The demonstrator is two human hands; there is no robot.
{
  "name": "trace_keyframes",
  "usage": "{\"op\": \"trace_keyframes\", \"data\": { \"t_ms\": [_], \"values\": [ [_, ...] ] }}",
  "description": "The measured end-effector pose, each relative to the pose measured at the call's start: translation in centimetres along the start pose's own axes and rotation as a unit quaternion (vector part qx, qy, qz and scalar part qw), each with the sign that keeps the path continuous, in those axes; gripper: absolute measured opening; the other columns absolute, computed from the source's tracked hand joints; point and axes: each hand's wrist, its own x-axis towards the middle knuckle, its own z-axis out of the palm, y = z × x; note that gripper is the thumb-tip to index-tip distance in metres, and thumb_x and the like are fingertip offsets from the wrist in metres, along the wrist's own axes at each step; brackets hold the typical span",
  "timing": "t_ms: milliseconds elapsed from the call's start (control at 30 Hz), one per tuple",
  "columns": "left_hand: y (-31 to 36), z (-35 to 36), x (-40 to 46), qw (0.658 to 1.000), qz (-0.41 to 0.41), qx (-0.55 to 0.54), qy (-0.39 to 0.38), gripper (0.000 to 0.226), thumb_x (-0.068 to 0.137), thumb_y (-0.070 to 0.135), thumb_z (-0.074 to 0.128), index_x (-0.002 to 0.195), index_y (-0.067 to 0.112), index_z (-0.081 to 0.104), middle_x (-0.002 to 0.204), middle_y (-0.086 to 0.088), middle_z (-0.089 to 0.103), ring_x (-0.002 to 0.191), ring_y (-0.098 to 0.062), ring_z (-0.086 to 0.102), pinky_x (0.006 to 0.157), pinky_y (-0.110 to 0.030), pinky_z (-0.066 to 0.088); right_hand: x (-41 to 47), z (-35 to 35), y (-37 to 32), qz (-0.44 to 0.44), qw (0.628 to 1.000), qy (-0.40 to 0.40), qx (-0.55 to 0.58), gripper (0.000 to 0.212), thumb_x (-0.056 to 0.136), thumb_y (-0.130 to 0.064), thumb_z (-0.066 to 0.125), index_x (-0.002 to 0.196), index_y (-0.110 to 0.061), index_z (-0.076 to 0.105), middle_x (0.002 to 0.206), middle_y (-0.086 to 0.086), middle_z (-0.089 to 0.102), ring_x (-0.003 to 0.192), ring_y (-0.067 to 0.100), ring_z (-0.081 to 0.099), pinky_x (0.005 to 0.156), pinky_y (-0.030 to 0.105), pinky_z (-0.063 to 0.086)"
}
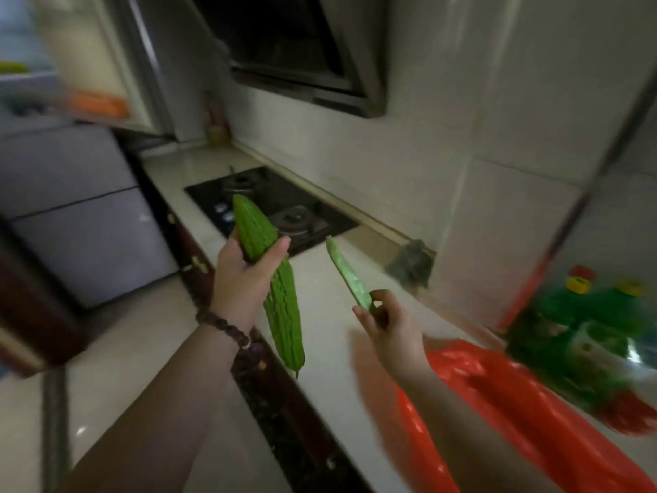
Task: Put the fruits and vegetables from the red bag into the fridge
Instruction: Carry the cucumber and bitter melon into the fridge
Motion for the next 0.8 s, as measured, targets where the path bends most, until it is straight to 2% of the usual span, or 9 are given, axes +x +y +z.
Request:
{"op": "trace_keyframes", "data": {
  "t_ms": [100, 200, 267, 333, 400, 500, 633, 800],
  "values": [
    [-0.3, -5.5, 0.8, 0.998, -0.007, 0.027, 0.053, 0.036, 0.074, 0.041, 0.074, 0.103, 0.021, 0.065, 0.098, -0.004, 0.070, 0.094, -0.023, 0.067, 0.082, -0.050, 0.055, 1.4, 5.1, -2.6, -0.024, 0.997, -0.069, 0.012, 0.022, 0.088, -0.037, 0.061, 0.102, -0.021, 0.056, 0.063, -0.005, 0.051, 0.055, 0.007, 0.046, 0.051, 0.017, 0.035],
    [-0.8, -10.9, 1.6, 0.993, -0.006, 0.035, 0.110, 0.033, 0.078, 0.032, 0.073, 0.103, 0.013, 0.063, 0.089, 0.001, 0.069, 0.085, -0.018, 0.068, 0.072, -0.039, 0.056, 2.7, 10.4, -5.5, -0.046, 0.991, -0.123, 0.028, 0.017, 0.089, -0.035, 0.060, 0.100, -0.022, 0.056, 0.063, -0.007, 0.051, 0.054, 0.006, 0.048, 0.048, 0.014, 0.035],
    [-1.1, -14.4, 2.3, 0.988, -0.008, 0.039, 0.148, 0.026, 0.081, 0.025, 0.071, 0.100, 0.011, 0.063, 0.081, 0.005, 0.067, 0.078, -0.013, 0.067, 0.066, -0.031, 0.054, 3.5, 14.1, -7.6, -0.065, 0.985, -0.156, 0.040, 0.013, 0.090, -0.030, 0.060, 0.099, -0.022, 0.057, 0.063, -0.009, 0.052, 0.058, -0.002, 0.051, 0.050, 0.008, 0.036],
    [-1.7, -18.3, 3.2, 0.982, -0.013, 0.054, 0.179, 0.022, 0.082, 0.025, 0.071, 0.096, 0.011, 0.061, 0.084, -0.007, 0.067, 0.079, -0.019, 0.067, 0.067, -0.034, 0.055, 4.4, 18.2, -9.7, -0.073, 0.976, -0.198, 0.054, 0.007, 0.092, -0.029, 0.058, 0.098, -0.025, 0.057, 0.068, -0.012, 0.054, 0.061, -0.007, 0.054, 0.052, 0.004, 0.037],
    [-2.3, -22.3, 4.6, 0.976, -0.019, 0.067, 0.204, 0.023, 0.082, 0.025, 0.070, 0.095, 0.009, 0.059, 0.093, -0.019, 0.065, 0.084, -0.029, 0.066, 0.073, -0.042, 0.058, 5.4, 22.5, -11.9, -0.071, 0.969, -0.227, 0.072, 0.006, 0.092, -0.030, 0.057, 0.097, -0.029, 0.055, 0.072, -0.012, 0.057, 0.062, 0.001, 0.058, 0.051, 0.006, 0.041],
    [-3.1, -28.4, 7.1, 0.968, -0.030, 0.079, 0.237, 0.022, 0.082, 0.026, 0.070, 0.093, 0.012, 0.058, 0.096, -0.021, 0.061, 0.087, -0.033, 0.063, 0.076, -0.045, 0.058, 7.1, 29.4, -15.1, -0.091, 0.964, -0.240, 0.076, 0.014, 0.091, -0.033, 0.056, 0.102, -0.025, 0.058, 0.081, -0.010, 0.061, 0.072, 0.004, 0.059, 0.059, 0.010, 0.043],
    [-3.4, -35.9, 11.0, 0.961, -0.023, 0.082, 0.262, 0.014, 0.083, 0.023, 0.068, 0.089, 0.023, 0.056, 0.092, -0.012, 0.061, 0.082, -0.021, 0.062, 0.066, -0.032, 0.054, 9.1, 37.8, -19.7, -0.112, 0.956, -0.260, 0.074, 0.021, 0.092, -0.038, 0.054, 0.105, -0.022, 0.059, 0.089, -0.005, 0.064, 0.082, 0.009, 0.059, 0.074, 0.026, 0.049],
    [-3.2, -43.6, 16.4, 0.956, -0.011, 0.101, 0.274, 0.015, 0.083, 0.026, 0.068, 0.090, 0.028, 0.055, 0.095, -0.011, 0.061, 0.083, -0.020, 0.062, 0.067, -0.030, 0.053, 11.9, 45.4, -24.9, -0.139, 0.950, -0.271, 0.073, 0.015, 0.092, -0.034, 0.054, 0.099, -0.022, 0.059, 0.079, -0.001, 0.062, 0.071, 0.011, 0.058, 0.063, 0.024, 0.047]
  ]
}}
